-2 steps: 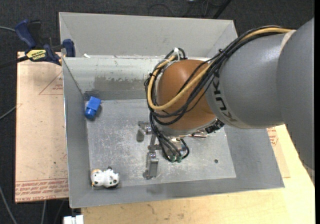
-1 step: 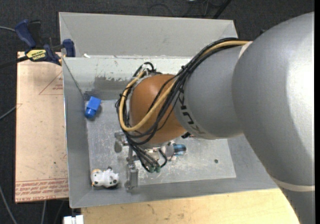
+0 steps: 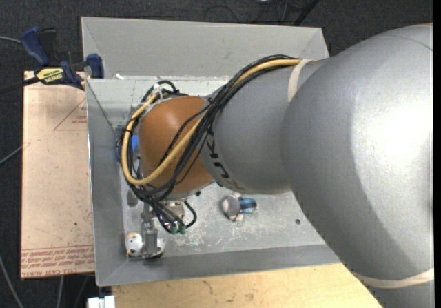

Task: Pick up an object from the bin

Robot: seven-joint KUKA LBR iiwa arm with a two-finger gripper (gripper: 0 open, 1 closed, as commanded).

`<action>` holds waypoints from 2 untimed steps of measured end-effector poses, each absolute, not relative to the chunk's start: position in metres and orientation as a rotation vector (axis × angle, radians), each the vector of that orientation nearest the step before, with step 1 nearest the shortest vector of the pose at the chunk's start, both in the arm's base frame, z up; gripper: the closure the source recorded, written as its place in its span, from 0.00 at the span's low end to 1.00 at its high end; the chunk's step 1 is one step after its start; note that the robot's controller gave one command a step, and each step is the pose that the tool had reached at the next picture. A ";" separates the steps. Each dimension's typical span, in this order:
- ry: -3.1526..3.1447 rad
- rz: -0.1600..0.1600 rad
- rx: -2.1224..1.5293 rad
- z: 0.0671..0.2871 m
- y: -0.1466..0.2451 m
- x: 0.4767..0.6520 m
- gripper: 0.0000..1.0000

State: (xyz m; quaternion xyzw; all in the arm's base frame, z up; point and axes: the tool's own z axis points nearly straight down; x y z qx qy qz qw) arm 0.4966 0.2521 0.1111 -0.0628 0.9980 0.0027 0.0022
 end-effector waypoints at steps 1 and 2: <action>3.130 0.000 -0.294 0.108 0.249 0.481 0.00; 3.042 0.008 -0.719 0.078 0.253 0.486 0.00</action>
Offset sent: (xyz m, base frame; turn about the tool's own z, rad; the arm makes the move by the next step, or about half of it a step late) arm -0.0163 -0.0024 -0.0411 -0.3582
